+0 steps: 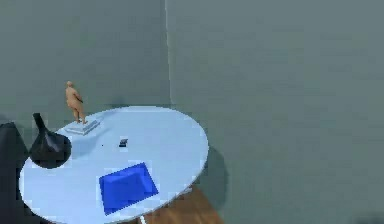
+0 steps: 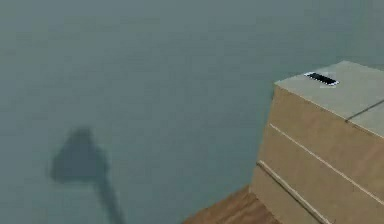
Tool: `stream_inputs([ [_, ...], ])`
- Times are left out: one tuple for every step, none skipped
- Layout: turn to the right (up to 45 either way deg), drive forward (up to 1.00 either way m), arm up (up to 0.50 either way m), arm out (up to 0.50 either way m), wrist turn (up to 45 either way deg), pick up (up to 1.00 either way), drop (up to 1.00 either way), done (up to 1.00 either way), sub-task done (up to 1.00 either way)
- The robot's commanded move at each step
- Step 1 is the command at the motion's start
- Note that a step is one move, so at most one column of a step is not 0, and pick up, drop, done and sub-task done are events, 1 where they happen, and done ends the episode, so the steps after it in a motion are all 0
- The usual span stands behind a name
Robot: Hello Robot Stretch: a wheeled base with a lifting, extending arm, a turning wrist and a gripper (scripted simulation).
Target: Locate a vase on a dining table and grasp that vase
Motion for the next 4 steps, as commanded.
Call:
stream_inputs([
  [0.0,0.40,0.00,0.00,0.0,0.00,0.00,0.00,0.00],
  [-21.0,0.00,0.00,0.00,0.0,0.00,0.00,0.00,0.00],
  [0.0,0.05,0.00,0.00,0.0,0.00,0.00,0.00,0.00],
  [-45.0,0.00,0.00,0.00,0.0,0.00,0.00,0.00,0.00],
])
